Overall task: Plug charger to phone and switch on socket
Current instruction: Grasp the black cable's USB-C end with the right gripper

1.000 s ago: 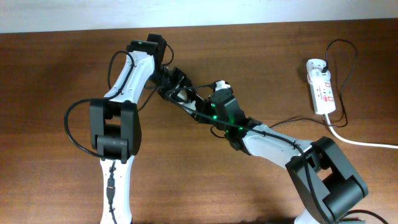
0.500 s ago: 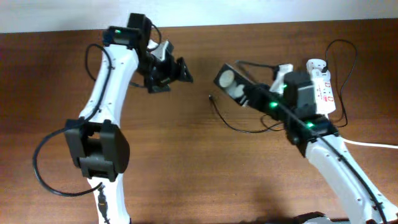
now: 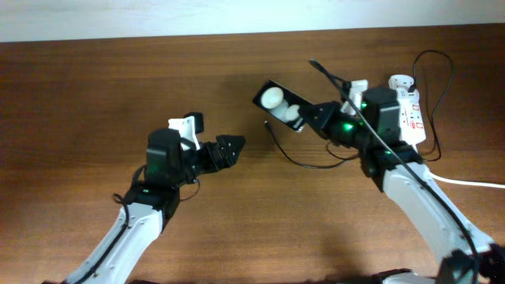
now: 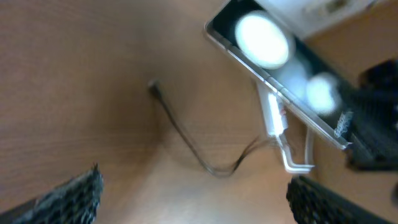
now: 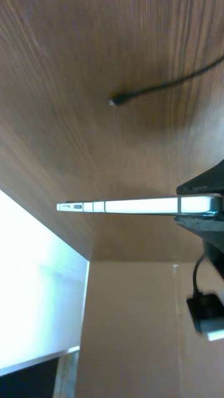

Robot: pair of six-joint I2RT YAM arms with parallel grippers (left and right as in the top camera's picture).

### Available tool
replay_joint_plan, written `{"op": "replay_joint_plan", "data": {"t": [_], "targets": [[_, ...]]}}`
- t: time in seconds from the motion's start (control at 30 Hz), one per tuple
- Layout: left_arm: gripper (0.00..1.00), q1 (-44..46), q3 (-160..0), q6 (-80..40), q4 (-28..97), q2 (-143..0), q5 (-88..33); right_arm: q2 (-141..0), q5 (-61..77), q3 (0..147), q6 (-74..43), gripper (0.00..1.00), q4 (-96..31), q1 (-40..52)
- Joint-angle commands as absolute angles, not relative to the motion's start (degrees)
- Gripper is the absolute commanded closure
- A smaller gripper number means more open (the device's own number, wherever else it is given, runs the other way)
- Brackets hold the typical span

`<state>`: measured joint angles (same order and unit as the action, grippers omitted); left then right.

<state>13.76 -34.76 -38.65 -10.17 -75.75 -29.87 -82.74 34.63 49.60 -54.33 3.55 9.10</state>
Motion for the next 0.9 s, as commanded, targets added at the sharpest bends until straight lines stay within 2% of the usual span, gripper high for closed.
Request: {"op": "replay_joint_plan", "data": {"t": [0.0, 0.1, 0.2, 0.27, 0.53, 0.67, 0.77, 0.87], "targets": [[0.01, 13.63, -32.47, -52.75, -21.67, -82.17, -32.8, -88.44, 36.69, 50.13, -62.02, 0.96, 13.23, 13.06], [0.01, 13.63, -32.47, -62.54, -38.76, -92.16, -34.96, -95.48, 37.32, 50.13, -68.14, 0.96, 23.11, 16.78], [0.01, 13.63, -32.47, -68.53, -48.12, -98.13, -34.52, -99.11, 37.56, 50.13, -70.02, 0.96, 29.5, 19.27], [0.01, 13.63, -32.51, -71.57, -54.22, -99.42, -31.66, -99.55, 37.3, 50.13, -69.97, 0.96, 29.41, 19.66], [0.01, 13.63, -36.05, -79.29, -58.87, -99.42, -27.57, -99.61, 36.84, 50.13, -71.02, 0.96, 33.23, 22.57], [0.01, 13.61, -36.07, -84.4, -66.06, -99.42, -27.57, -99.7, 35.27, 50.13, -71.02, 0.96, 33.26, 22.55], [0.16, 13.63, -36.07, -84.88, -66.24, -99.42, -27.83, -99.7, 33.3, 50.13, -70.96, 0.96, 33.26, 22.55], [0.4, 13.61, -36.07, -86.37, -66.24, -99.42, -27.59, -99.7, 30.96, 50.13, -71.0, 0.96, 33.3, 22.55]]}}
